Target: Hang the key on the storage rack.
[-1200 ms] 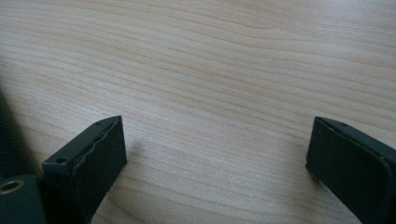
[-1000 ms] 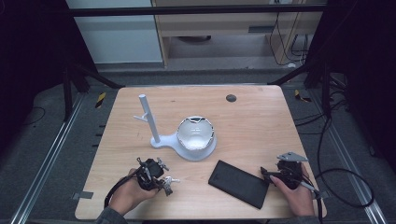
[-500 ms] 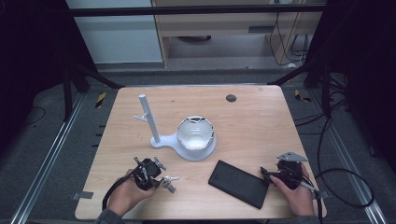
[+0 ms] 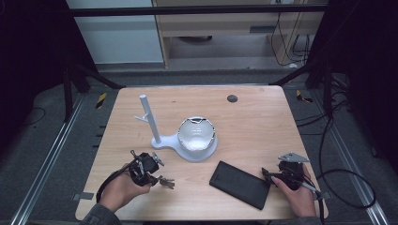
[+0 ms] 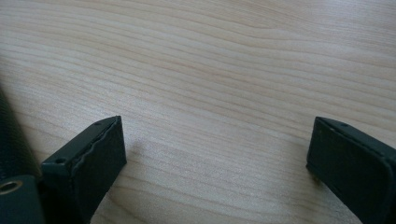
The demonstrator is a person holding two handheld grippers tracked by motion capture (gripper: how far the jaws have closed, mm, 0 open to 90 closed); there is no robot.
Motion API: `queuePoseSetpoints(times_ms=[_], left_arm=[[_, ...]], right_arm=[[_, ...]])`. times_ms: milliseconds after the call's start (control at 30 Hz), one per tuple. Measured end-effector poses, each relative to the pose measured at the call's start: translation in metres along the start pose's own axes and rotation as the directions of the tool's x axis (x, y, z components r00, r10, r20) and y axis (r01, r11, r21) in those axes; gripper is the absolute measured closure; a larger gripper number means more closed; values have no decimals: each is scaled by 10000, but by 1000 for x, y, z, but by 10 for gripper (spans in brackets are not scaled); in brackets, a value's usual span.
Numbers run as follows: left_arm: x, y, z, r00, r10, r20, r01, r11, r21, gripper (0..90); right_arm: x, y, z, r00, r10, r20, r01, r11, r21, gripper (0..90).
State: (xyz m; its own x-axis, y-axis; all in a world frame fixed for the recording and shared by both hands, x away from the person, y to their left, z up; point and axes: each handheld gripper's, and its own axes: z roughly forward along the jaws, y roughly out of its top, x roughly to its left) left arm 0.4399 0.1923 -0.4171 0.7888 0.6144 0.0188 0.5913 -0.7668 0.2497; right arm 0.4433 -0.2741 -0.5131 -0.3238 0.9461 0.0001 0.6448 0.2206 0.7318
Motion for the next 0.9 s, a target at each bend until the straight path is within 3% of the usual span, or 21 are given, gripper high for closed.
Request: queuePoseSetpoints(times_ms=[133,200,300,333,433,533,900], left_arm=[[-1,2,-16,9997,215,-105,-215,9998,-1,881],[1,4,-37,9985,359,-422,-360,9994,-19,881],[3,6,-48,9978,353,-559,-357,9993,-60,881],[8,8,-62,9975,273,-647,-289,9993,-230,881],[12,10,-72,9967,248,-771,-271,9992,-281,881],[19,12,-93,9946,182,-1025,-203,9996,-194,881],[35,14,-133,9893,-182,-1447,135,9994,-334,881]], right_arm=[[0,0,0,10000,-6,1,6,10000,0,46],[0,0,0,10000,-5,1,5,10000,1,46],[0,0,0,10000,-9,-1,9,10000,-2,46],[0,0,0,10000,-30,-2,30,10000,-7,46],[0,0,0,10000,-9,-1,9,10000,-1,45],[0,0,0,10000,4,-1,-4,10000,1,46],[0,0,0,10000,-34,-12,34,10000,6,44]])
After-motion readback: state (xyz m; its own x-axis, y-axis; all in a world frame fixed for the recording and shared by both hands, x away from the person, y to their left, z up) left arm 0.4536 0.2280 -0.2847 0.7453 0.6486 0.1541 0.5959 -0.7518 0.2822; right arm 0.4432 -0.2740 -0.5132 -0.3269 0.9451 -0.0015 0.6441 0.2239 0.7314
